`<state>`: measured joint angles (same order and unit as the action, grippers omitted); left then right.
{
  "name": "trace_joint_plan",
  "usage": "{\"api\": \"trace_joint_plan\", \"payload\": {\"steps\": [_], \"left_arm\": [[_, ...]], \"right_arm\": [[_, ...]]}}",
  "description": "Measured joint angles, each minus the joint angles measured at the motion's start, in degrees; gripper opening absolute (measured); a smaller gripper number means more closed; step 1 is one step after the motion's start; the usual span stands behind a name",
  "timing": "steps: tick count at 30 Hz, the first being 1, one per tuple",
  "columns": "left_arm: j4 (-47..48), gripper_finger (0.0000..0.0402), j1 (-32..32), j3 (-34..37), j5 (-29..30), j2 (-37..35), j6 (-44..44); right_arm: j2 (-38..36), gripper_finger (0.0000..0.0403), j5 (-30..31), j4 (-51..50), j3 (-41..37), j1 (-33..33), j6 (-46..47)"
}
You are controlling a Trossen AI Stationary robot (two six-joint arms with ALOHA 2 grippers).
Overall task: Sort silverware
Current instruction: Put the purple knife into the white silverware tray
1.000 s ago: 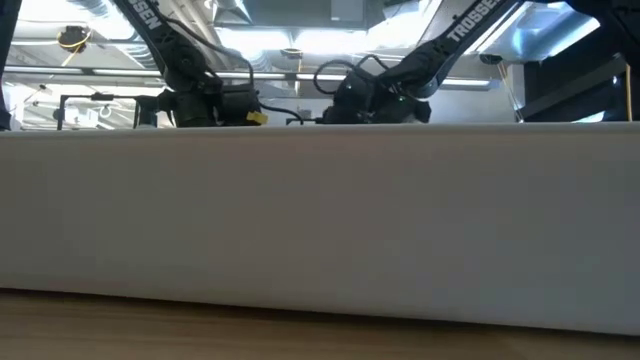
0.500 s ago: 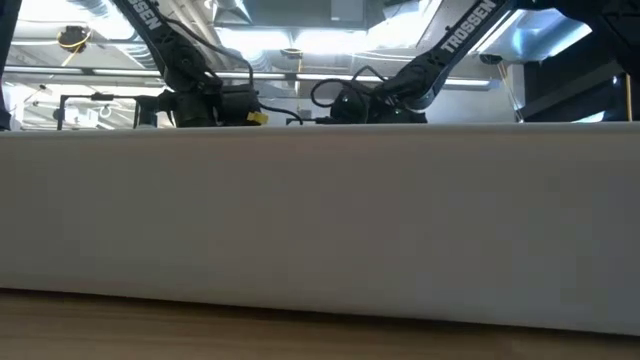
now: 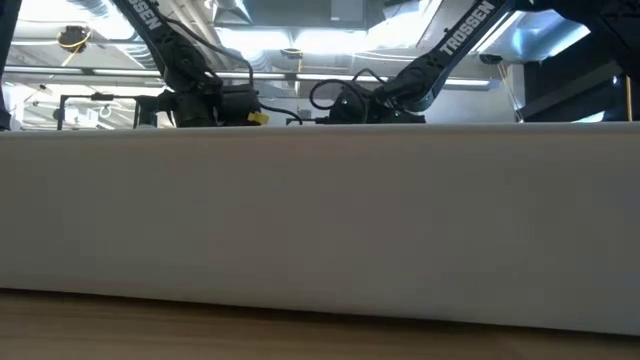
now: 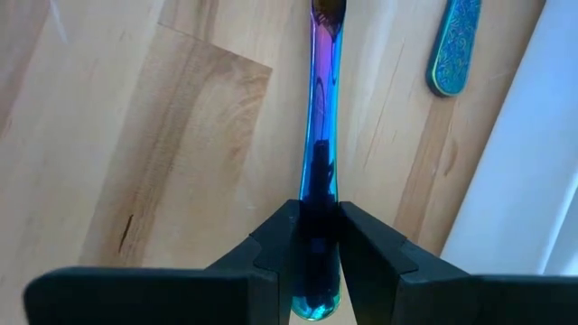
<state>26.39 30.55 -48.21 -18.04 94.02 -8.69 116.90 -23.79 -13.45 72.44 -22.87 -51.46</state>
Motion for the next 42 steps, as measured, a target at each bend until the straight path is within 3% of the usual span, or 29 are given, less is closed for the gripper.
{"api": "trace_joint_plan", "payload": {"steps": [6, 21, 36, 42], "left_arm": [[0.0, 0.0061, 0.0, 0.0, -0.4, 0.0, 0.3], [-0.3, 0.0062, 0.0, 0.0, -1.5, 0.0, 2.3], [-0.1, 0.0062, 0.0, 0.0, -2.6, 0.0, 2.8], [-0.1, 0.0062, 0.0, 0.0, -2.8, 0.0, 2.8]], "right_arm": [[0.0, 0.0166, 2.9, 1.1, 0.0, 0.0, -0.1], [0.4, 0.0166, 1.9, 1.6, 0.0, 1.6, 0.3], [3.1, 0.0164, 9.2, 7.0, 0.1, 3.5, 6.3], [3.2, 0.0117, 10.5, 6.9, 0.1, 3.9, 6.7]]}}
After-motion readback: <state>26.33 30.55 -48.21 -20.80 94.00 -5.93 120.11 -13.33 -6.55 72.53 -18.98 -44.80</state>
